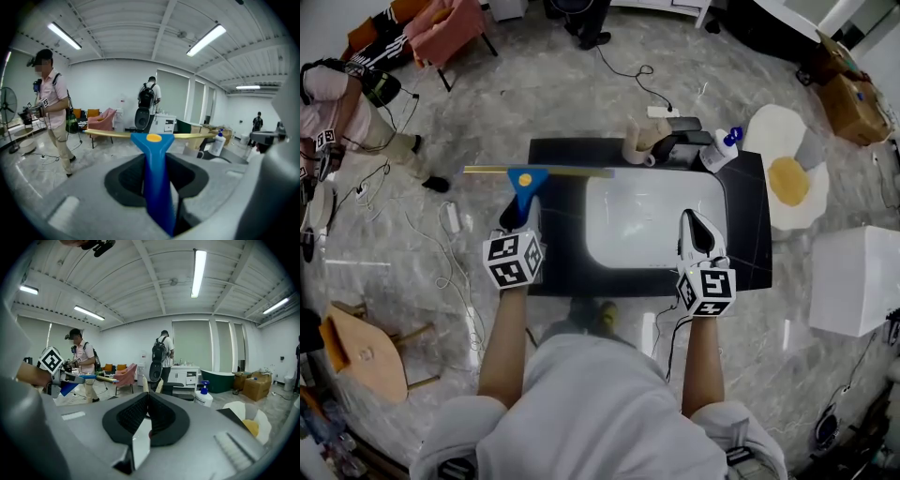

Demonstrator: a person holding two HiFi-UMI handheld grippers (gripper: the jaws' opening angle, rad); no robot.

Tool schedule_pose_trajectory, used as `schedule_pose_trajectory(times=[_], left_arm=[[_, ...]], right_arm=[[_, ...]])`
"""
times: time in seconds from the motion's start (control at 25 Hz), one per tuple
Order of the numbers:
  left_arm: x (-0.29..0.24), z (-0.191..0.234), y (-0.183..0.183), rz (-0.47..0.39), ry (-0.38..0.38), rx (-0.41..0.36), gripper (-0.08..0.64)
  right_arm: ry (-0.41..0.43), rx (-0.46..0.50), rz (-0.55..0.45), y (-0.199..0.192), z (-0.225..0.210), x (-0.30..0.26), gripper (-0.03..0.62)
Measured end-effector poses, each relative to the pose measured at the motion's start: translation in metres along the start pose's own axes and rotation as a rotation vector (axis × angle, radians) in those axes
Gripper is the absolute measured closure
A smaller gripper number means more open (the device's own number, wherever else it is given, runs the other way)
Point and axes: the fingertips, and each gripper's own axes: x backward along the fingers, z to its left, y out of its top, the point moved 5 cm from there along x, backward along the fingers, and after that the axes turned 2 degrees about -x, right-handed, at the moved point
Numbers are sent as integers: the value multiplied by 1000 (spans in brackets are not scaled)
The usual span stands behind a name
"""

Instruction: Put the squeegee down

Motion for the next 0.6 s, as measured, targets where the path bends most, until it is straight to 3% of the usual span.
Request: schedule_pose_trajectory(times=[0.32,0.6], left_arm=[[-58,6,-7,50,5,37,430],[-104,13,-20,104,8,25,430]], right_arm=[[5,-2,12,-6,-7,-32,591],[-13,-2,40,-13,-19,-50,591]])
